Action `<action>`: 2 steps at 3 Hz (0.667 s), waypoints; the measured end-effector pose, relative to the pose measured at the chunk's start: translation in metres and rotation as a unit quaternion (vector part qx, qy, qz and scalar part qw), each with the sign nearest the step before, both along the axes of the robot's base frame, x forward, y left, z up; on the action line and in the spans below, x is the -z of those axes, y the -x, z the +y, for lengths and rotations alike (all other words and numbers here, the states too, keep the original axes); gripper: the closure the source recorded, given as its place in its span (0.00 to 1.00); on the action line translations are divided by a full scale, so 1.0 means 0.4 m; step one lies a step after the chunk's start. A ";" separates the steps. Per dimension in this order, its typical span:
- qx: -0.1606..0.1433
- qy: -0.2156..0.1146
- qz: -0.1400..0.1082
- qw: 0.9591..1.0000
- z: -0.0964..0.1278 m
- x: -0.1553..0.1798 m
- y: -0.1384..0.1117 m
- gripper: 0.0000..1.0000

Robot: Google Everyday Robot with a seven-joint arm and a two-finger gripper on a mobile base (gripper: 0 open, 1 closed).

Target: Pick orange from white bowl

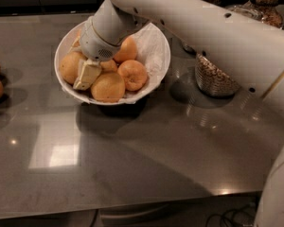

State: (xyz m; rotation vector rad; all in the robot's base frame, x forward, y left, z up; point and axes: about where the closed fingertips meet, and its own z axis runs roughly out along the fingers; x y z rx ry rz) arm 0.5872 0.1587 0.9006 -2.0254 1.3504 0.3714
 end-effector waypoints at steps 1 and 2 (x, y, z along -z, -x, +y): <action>-0.006 -0.019 0.004 1.000 -0.003 -0.014 0.002 1.00; -0.002 -0.039 -0.005 0.999 -0.026 -0.051 0.003 1.00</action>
Offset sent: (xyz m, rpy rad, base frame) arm 0.0001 -0.0251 0.0393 0.1214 -0.0320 -0.0121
